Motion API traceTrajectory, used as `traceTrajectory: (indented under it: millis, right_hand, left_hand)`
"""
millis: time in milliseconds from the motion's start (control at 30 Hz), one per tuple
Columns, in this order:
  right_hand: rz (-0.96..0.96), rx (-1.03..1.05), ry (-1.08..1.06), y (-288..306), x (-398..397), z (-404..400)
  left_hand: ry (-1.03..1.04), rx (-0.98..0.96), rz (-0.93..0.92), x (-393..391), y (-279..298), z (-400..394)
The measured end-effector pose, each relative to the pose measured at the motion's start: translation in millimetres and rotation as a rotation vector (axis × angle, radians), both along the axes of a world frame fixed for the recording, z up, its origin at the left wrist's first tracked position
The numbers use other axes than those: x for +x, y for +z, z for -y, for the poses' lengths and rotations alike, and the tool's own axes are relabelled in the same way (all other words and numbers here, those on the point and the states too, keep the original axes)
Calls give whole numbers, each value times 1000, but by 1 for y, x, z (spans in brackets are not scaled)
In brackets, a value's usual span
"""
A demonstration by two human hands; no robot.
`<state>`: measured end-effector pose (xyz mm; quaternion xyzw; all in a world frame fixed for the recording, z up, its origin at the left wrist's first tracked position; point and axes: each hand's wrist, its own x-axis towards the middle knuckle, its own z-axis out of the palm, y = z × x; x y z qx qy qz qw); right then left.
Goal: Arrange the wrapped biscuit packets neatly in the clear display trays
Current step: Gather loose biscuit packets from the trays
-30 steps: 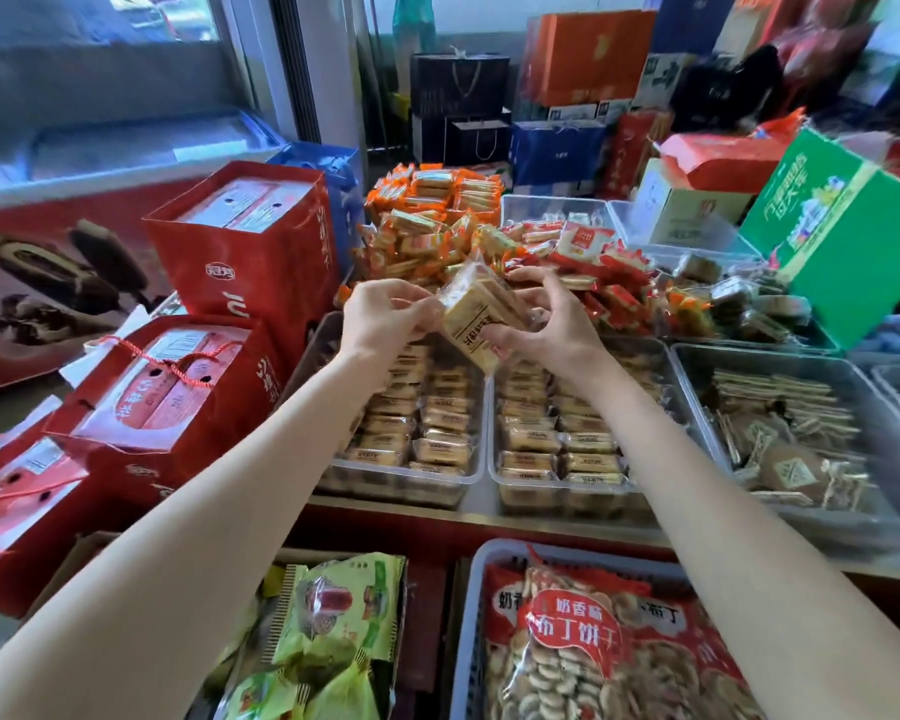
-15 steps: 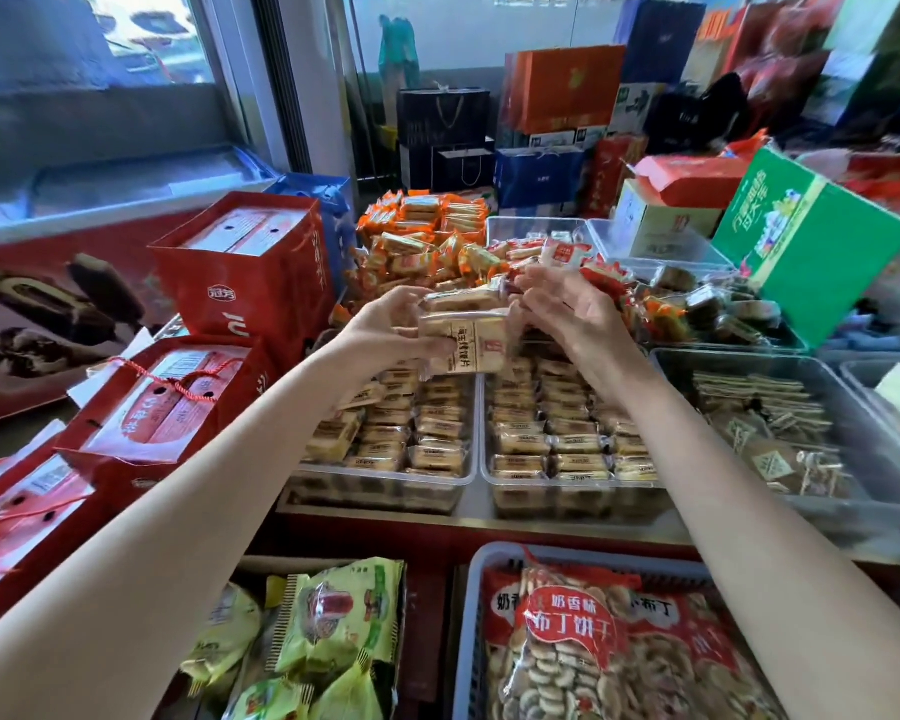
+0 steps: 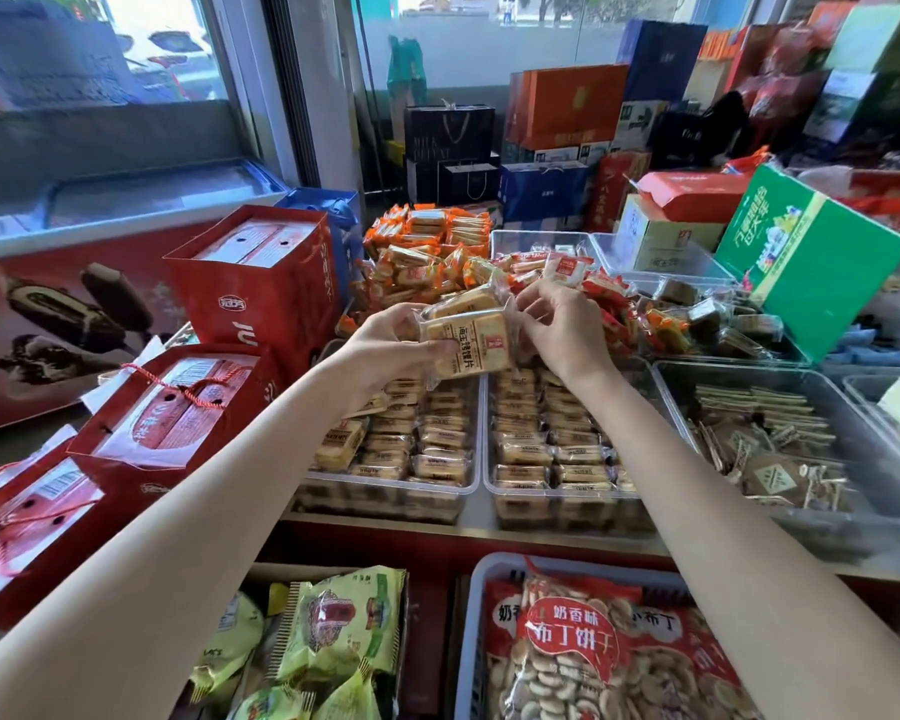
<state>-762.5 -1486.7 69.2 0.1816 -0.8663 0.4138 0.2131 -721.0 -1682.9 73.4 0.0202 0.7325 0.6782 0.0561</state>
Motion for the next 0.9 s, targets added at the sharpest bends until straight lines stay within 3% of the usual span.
traceTrajectory:
  millis: [67, 167, 200, 433, 600, 767, 900]
  right_hand:
    - [149, -109, 63, 1, -3, -4]
    - [566, -434, 236, 1, -1, -10]
    - [627, -475, 245, 1, 0, -11]
    - [515, -660, 259, -2, 0, -14]
    - [547, -692, 242, -6, -2, -15]
    - [550, -598, 356, -11, 0, -10]
    - [453, -482, 300, -11, -2, -1]
  left_hand:
    - [10, 34, 7, 0, 0, 2]
    - [17, 53, 1, -1, 1, 6]
    - [17, 31, -2, -1, 1, 6]
    - [9, 114, 14, -9, 7, -1]
    - [92, 191, 31, -14, -5, 0]
    - [147, 220, -11, -18, -9, 7]
    - [137, 240, -19, -19, -11, 9]
